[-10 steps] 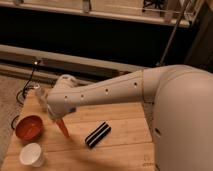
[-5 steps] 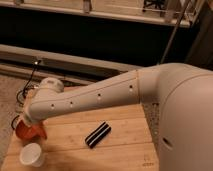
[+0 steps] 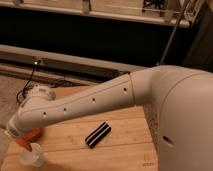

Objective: Place the pepper in the ceramic cup

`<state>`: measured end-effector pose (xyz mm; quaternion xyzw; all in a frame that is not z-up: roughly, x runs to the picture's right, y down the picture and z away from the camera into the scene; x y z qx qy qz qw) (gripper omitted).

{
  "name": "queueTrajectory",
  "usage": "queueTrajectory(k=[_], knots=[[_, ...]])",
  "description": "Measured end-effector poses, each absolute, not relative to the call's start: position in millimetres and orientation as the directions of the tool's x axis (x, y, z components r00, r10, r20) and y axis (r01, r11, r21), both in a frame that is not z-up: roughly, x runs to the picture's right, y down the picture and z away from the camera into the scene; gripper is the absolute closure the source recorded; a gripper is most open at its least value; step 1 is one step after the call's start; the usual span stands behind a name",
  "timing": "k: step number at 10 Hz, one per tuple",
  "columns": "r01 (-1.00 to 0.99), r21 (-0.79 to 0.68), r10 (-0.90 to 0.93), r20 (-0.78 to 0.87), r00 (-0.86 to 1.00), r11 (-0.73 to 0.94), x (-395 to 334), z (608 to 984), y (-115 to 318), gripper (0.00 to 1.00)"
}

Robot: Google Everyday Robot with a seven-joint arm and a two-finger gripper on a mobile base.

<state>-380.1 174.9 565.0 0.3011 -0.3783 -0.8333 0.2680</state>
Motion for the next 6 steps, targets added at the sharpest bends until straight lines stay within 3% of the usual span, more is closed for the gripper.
queueTrajectory(k=[3, 6], knots=[[0.109, 0.801, -0.659, -0.397, -0.639, -0.588, -387.8, 561.7, 184.1, 0.93], [0.013, 0.779, -0.603, -0.474, -0.641, -0.627, -384.9, 573.5, 199.2, 0.61]])
